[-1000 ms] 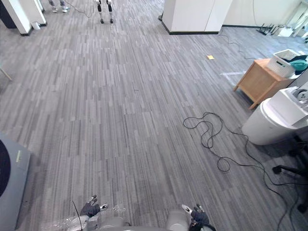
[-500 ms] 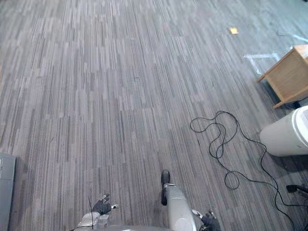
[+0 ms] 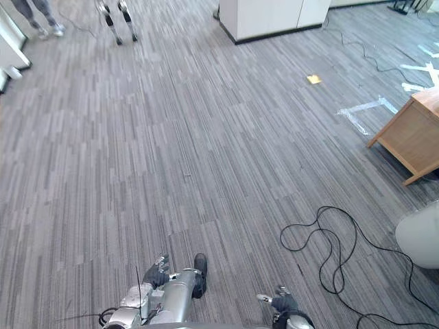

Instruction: Organize washtable

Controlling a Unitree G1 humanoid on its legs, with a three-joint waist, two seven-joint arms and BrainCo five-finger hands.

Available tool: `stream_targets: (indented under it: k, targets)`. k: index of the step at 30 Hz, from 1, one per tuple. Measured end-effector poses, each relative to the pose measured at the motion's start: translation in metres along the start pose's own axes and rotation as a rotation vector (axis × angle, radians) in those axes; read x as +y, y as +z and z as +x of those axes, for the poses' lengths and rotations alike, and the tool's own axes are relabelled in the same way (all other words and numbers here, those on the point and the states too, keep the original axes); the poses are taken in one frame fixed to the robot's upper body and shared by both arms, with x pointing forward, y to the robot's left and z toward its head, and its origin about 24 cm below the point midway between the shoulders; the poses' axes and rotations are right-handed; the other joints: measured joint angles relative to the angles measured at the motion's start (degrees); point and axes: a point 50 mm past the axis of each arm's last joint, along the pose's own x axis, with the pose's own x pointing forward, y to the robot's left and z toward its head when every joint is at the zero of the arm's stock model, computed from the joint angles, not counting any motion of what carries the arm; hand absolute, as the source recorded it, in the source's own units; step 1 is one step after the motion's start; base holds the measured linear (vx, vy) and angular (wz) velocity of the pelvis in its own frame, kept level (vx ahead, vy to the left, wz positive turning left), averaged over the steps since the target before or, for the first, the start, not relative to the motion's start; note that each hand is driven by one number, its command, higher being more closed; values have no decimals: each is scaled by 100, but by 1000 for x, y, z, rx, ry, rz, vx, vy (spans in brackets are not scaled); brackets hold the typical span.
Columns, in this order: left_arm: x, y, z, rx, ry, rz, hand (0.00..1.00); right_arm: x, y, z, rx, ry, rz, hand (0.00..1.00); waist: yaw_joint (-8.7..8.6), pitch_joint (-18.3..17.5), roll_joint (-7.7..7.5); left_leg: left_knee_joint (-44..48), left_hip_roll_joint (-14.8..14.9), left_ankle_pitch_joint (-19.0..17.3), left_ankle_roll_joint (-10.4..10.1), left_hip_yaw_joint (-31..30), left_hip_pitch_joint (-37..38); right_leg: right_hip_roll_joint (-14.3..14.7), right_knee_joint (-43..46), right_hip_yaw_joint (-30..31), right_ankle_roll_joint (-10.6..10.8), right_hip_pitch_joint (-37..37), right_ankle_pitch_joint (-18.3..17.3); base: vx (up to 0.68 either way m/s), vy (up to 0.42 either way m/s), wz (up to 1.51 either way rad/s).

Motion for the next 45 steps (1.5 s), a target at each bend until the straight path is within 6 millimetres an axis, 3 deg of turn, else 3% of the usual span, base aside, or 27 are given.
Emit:
stream_targets:
  k: [3, 5, 6, 7, 9, 10, 12, 13, 15, 17, 18, 20, 22, 23, 24, 26, 28, 32, 33, 34, 36, 39, 41, 42, 43, 44, 45]
  targets:
    - [12, -10, -4, 34, 21, 8, 0, 10, -11, -2, 42, 33, -10, 0, 2, -275, -462, -59, -293, -202, 381, 414, 403, -224, 1026, 457, 553, -279, 343, 567, 266, 4]
    - [17, -21, -8, 71, 26, 9, 0, 16, -18, -4, 56, 42, 14, 0, -20, -403, -626, -374, -510, -626, 399, 489, 1061, -97, 2480, 666, 1758, -722, 1153, 561, 224, -2]
    - [18, -23, -9, 79, 29, 10, 0, 17, -18, -4, 53, 42, 28, 0, -42, -396, -651, -481, -568, -726, 440, 484, 1262, -29, 3000, 697, 1827, -876, 1580, 560, 207, 14]
    - [20, -30, -11, 105, 33, -1, 0, 17, -17, -4, 46, 42, 48, 0, -176, -404, -670, -713, -745, -977, 470, 402, 1831, 102, 4730, 514, 1850, -1600, 1953, 456, 149, 15]
    - [20, -37, -13, 134, 35, -21, 0, 17, -12, -3, 22, 49, 75, 0, -283, -396, -628, -1061, -857, -1139, 499, 331, 2547, 56, 5735, -67, 1734, -2310, 1196, 432, 103, 12]
    - [19, -39, -14, 142, 34, -20, 0, 17, -9, -3, 7, 48, 89, 0, -319, -387, -598, -1188, -876, -1151, 499, 280, 2781, 23, 5802, -287, 1657, -2495, 921, 498, 92, 27]
    - [16, -45, -15, 174, 21, -6, 0, 10, -5, -3, -32, 20, 177, 0, -443, -361, -521, -1583, -878, -1228, 546, -22, 3524, 7, 5080, -746, 915, -3193, -28, 506, 33, 65]
    - [14, -42, -13, 168, 17, -8, 0, 8, -3, -3, -46, 9, 210, 0, -517, -341, -488, -1636, -847, -1301, 556, -209, 3684, 5, 4421, -783, 800, -3401, -113, 519, -48, 102]
    - [10, -41, -12, 165, 8, -18, 0, -6, -1, -4, -60, -35, 248, 0, -636, -275, -320, -1642, -693, -1571, 530, -648, 3954, -31, 1965, -583, 823, -3615, 255, 545, -101, 114]
    - [8, -45, -14, 176, 20, -54, 0, -12, -8, -6, -35, -61, 247, 0, -639, -281, -380, -1724, -688, -1740, 439, -855, 4180, -340, 177, -485, 1061, -3689, 800, 660, -189, 107]
    - [10, -49, -16, 190, 37, -76, 0, -14, -13, -7, -14, -75, 255, 0, -657, -284, -389, -1760, -630, -1897, 381, -983, 4351, -440, 114, -456, 1075, -3779, 800, 796, -272, 122]
    - [14, -65, -24, 240, 86, -153, 0, -20, -23, -10, 23, -105, 291, 0, -654, -374, -226, -1267, -366, -2092, 318, -1224, 4463, -194, 765, -457, 941, -3817, 1533, 741, -281, 82]
    - [9, -81, -33, 278, 154, -319, 0, -36, -26, -14, 24, -154, 325, 0, -636, -490, 240, 846, 114, -1703, 214, -1087, 3608, 110, 932, -802, 764, -3494, 1639, 833, -308, 34]
    - [10, -87, -36, 293, 195, -407, 0, -40, -24, -14, 17, -162, 321, 0, -613, -498, 402, 1927, 348, -729, -14, -907, 3172, 320, 929, -888, 557, -3214, 1416, 746, -220, -15]
    - [14, -89, -38, 301, 224, -454, 0, -39, -23, -13, 16, -156, 314, 0, -504, -438, 318, 2717, 657, 340, 2, -579, 2863, 444, 775, -826, 374, -2799, 1284, 740, -226, -26]
    - [20, -85, -36, 282, 232, -458, 0, -36, -26, -13, 28, -150, 311, 0, -425, -365, 246, 3724, 1066, -424, 223, -110, 2483, 579, 428, -764, 197, -1996, 1170, 599, -208, -24]
    - [26, -79, -34, 248, 239, -462, 0, -30, -27, -12, 40, -122, 266, 0, -303, -361, 73, 3905, 950, -863, 162, -113, 1982, 533, 191, -705, 24, -1411, 927, 509, -156, -7]
    - [32, -76, -34, 216, 269, -553, 0, -24, -17, -8, 24, -88, 217, 0, -219, -316, 21, 1259, 212, -1214, -162, -230, 862, 330, 98, -807, 111, -902, 279, 381, -4, 18]
    - [32, -80, -37, 228, 274, -564, 0, -25, -16, -8, 26, -82, 192, 0, -114, -330, 86, -339, -37, -904, -565, -459, 848, 313, -4, -753, 160, -758, 168, 406, 180, -33]
    - [31, -87, -41, 252, 284, -576, 0, -25, -17, -8, 34, -77, 164, 0, 60, -342, 165, -736, -43, -261, -773, -587, 807, 362, -184, -549, 159, -562, 79, 439, 216, -58]
    - [32, -105, -54, 303, 311, -591, 0, -18, -20, -8, 46, -59, 144, 0, 202, -401, 123, -383, -184, -17, -439, -473, 692, 260, -246, -244, 141, -406, -182, 483, 233, -39]
    - [37, -126, -70, 364, 383, -661, 0, -5, -33, -9, 100, -35, 152, 0, 209, -641, -210, -157, -584, -422, 237, -22, 866, -130, 633, 355, 201, -686, -386, 617, 270, -16]
    - [37, -130, -74, 374, 397, -666, 0, -5, -35, -10, 101, -42, 177, 0, 233, -661, -255, -199, -741, -724, 431, 175, 1166, -103, 1889, 728, 779, -1012, -527, 482, 243, -32]
    - [39, -131, -74, 377, 405, -660, 0, -5, -36, -10, 101, -51, 208, 0, 228, -649, -330, -207, -885, -979, 509, 295, 1473, -6, 3119, 1120, 1575, -1352, -348, 400, 190, -25]
    - [41, -132, -75, 382, 411, -656, 0, -5, -36, -10, 99, -54, 223, 0, 184, -647, -355, -216, -952, -1093, 533, 301, 1644, 54, 3640, 1222, 1835, -1493, -142, 399, 168, -14]
    - [43, -133, -77, 391, 410, -634, 0, -4, -35, -10, 89, -58, 246, 0, 80, -622, -340, -297, -1063, -1317, 519, 274, 2033, 105, 4547, 1113, 1824, -1706, 306, 412, 147, -4]
    - [44, -131, -75, 389, 395, -606, 0, -4, -32, -9, 75, -56, 250, 0, -9, -571, -392, -442, -1131, -1487, 619, 221, 2451, 72, 5234, 700, 1769, -1972, 320, 415, 130, -5]
